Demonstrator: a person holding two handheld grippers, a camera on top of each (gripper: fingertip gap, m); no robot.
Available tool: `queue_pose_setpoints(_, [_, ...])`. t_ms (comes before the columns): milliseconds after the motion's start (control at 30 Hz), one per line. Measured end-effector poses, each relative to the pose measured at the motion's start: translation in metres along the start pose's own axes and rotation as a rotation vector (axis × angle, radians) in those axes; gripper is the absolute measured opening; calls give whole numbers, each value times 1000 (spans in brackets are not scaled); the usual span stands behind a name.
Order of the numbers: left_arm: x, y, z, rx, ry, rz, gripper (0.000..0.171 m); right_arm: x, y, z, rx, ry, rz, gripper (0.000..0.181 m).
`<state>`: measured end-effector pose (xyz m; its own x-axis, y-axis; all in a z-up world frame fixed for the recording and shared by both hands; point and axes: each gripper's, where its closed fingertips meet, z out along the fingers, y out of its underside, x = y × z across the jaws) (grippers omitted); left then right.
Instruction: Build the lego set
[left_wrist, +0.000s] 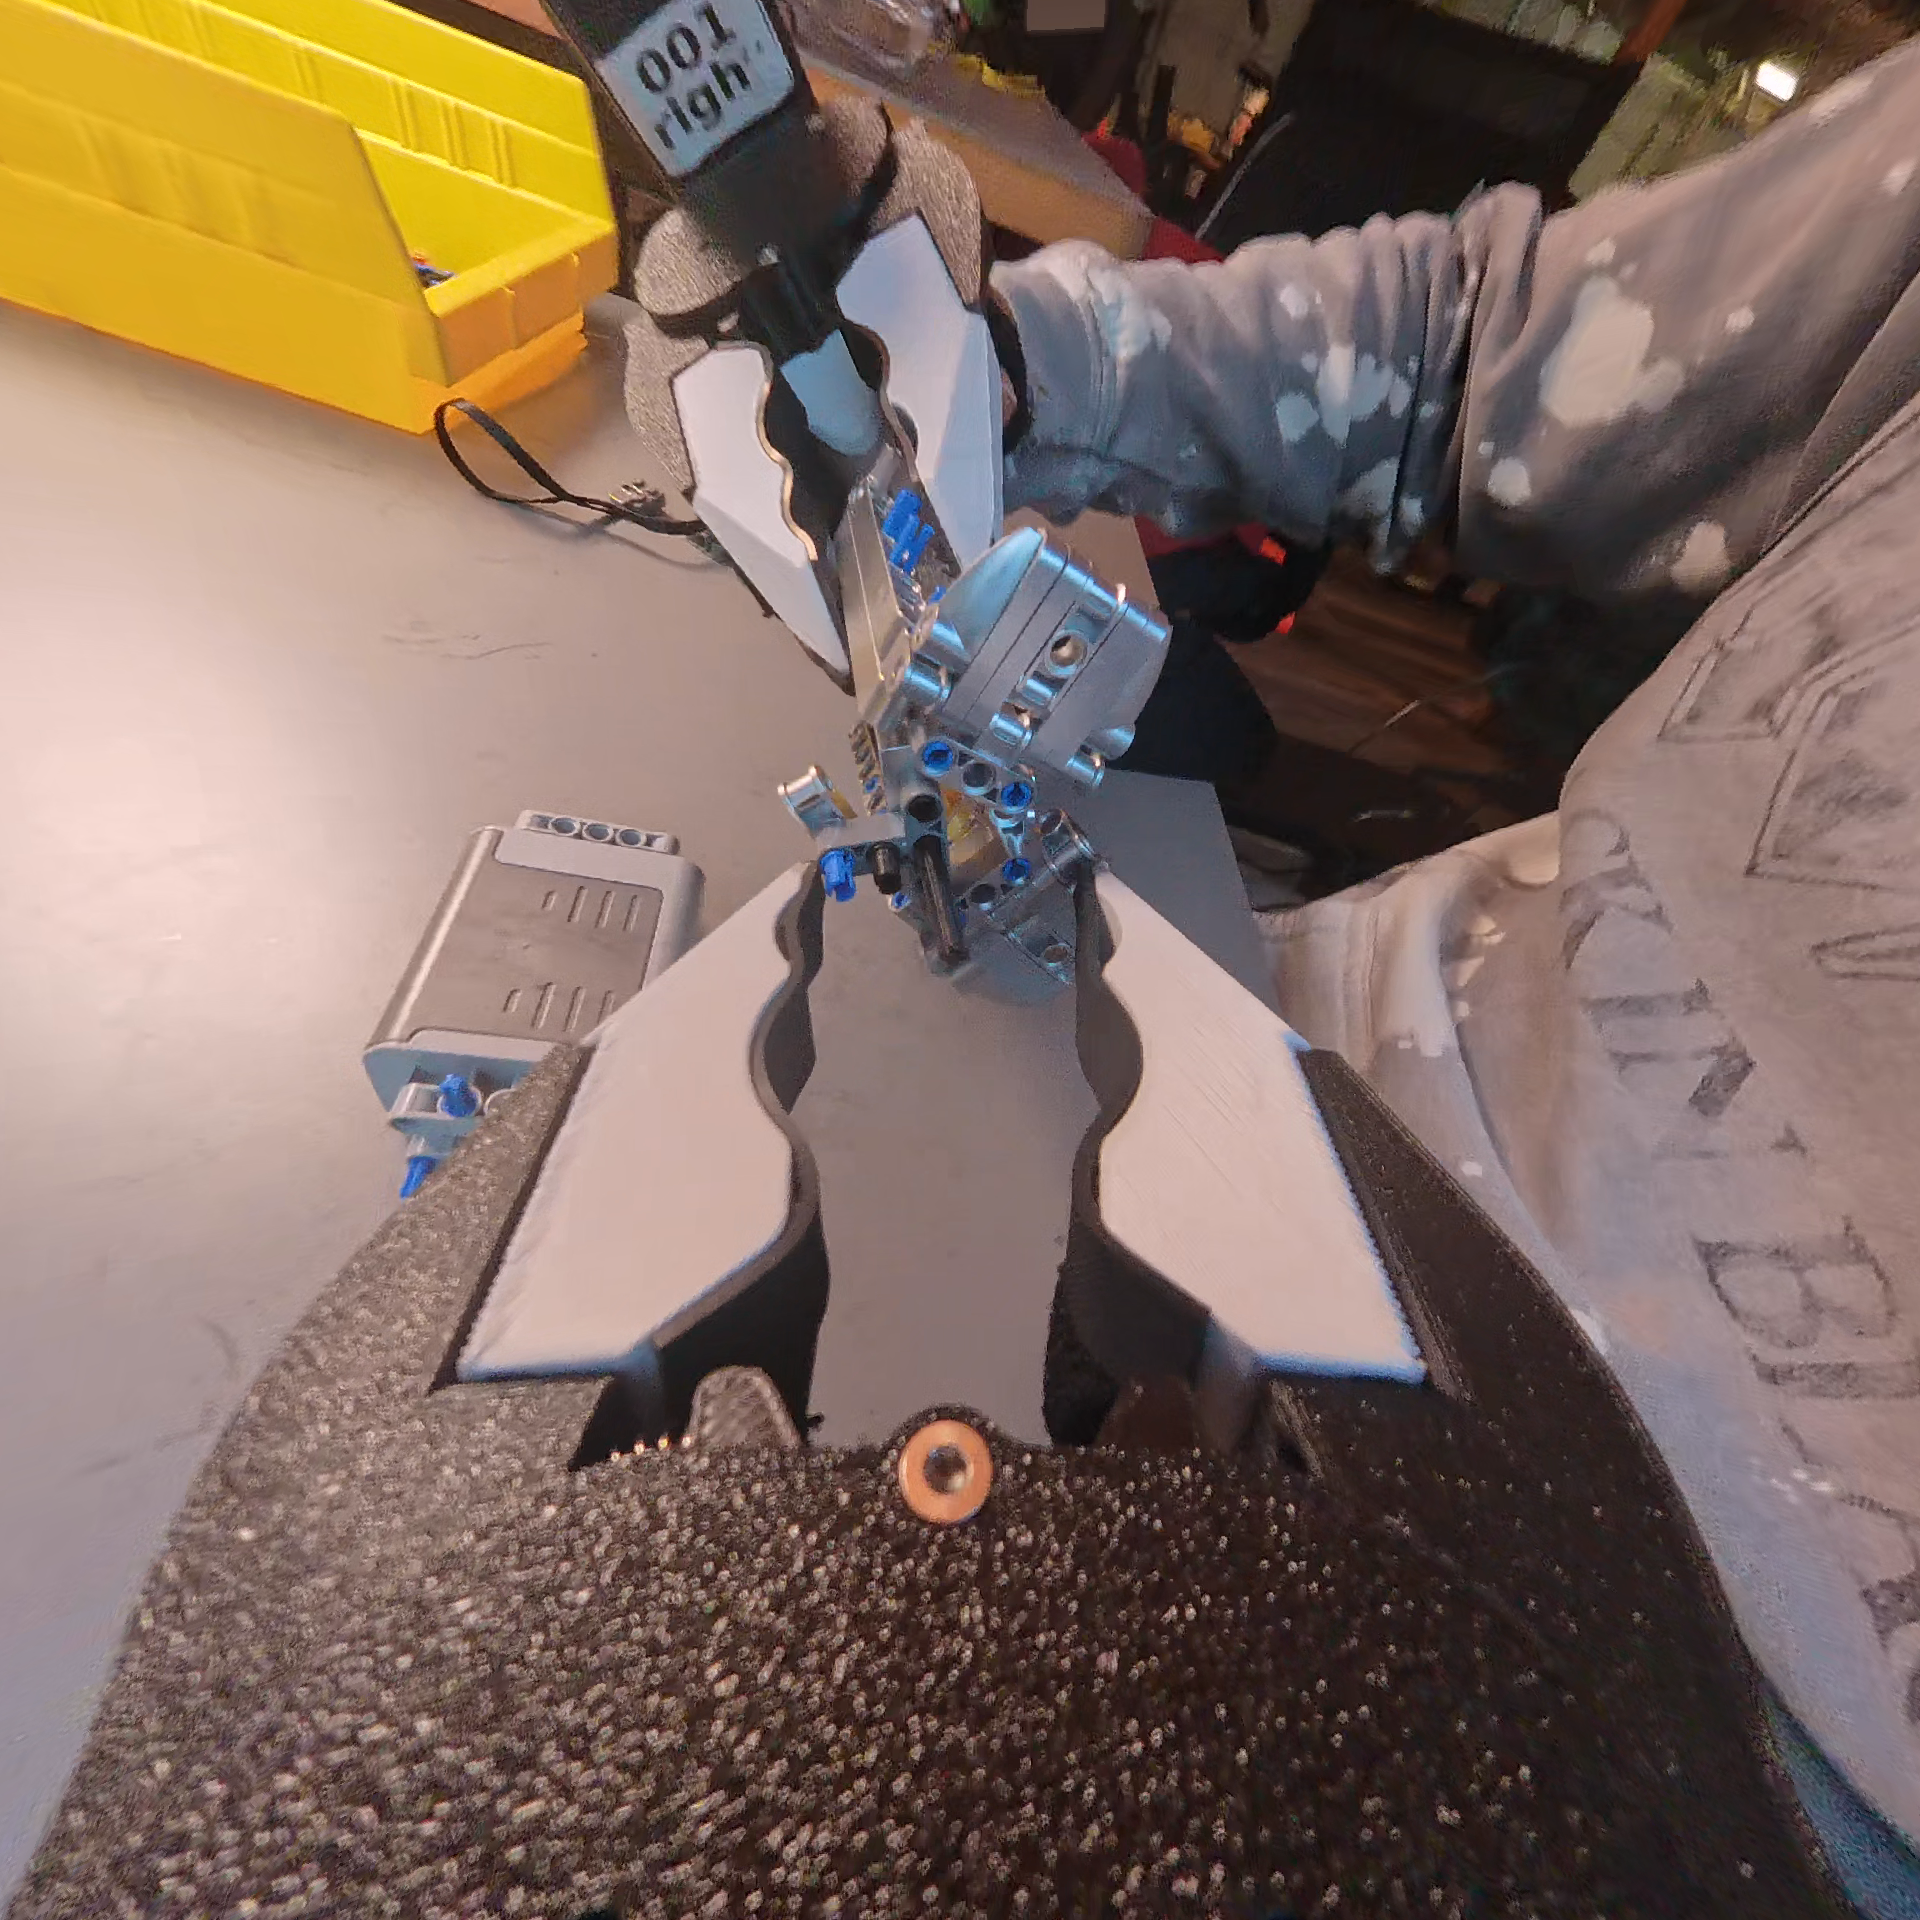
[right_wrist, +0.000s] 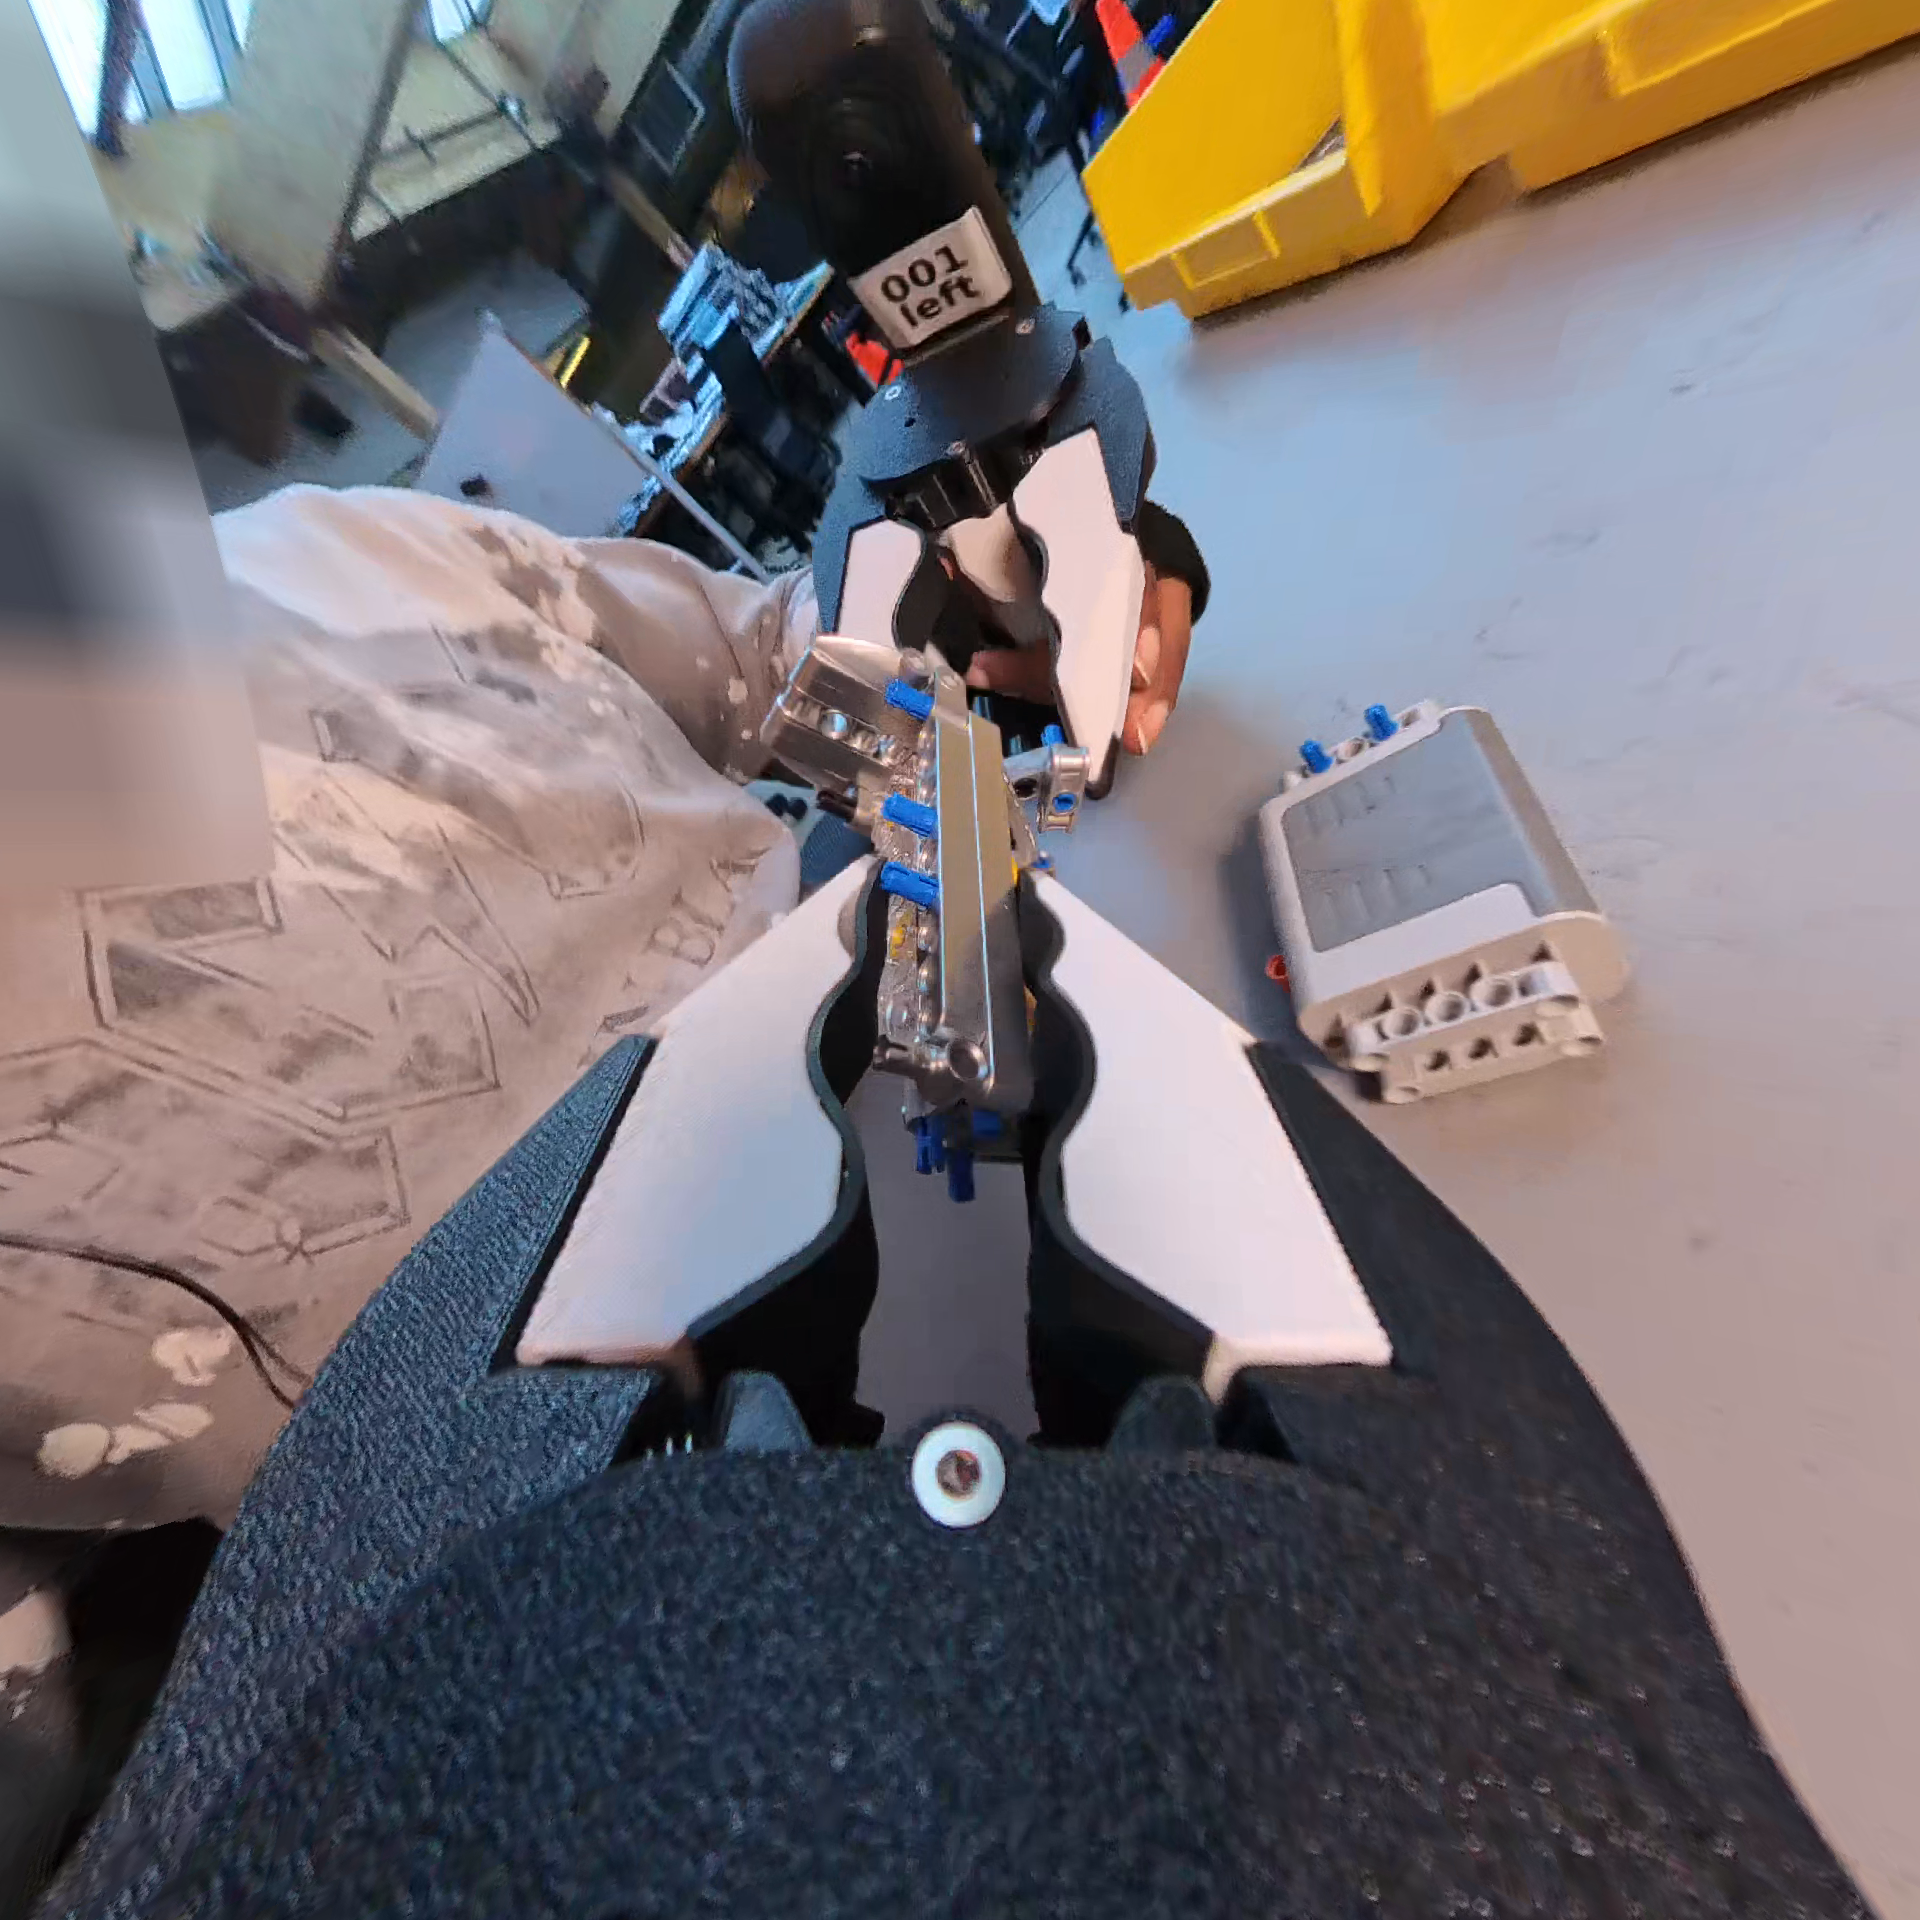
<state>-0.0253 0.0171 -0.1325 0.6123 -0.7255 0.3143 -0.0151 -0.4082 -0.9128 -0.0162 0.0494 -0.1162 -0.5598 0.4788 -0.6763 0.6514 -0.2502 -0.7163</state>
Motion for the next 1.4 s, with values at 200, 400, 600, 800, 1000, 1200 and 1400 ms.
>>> queue_pose_setpoints(200, [-22, 14, -3, -64, -56, -72, 32, 30, 36, 10, -132, 42, 168, 23])
queue_pose_setpoints(400, [-7, 19, 4, -129, -93, 239, 53, 42, 37, 14, -97, 34, 362, 23])
queue_pose_setpoints(600, [-20, 32, 16, -215, -153, 259, 42, 46, 25, 12, -73, 150, 150, 41])
queue_pose_setpoints(800, [-29, 31, 11, -182, -109, -15, 41, 40, 24, -14, -393, 678, -666, 108])
queue_pose_setpoints(1000, [-25, 12, 16, -74, 14, -325, 40, 51, 52, 24, -501, 869, -932, 105])
queue_pose_setpoints(1200, [-32, 10, 14, -20, 7, -452, 40, 58, 58, 26, -528, 806, -739, 74])
queue_pose_setpoints(1400, [-39, -12, -5, 83, -12, -332, 57, 38, 41, 22, -428, 572, -452, 62])
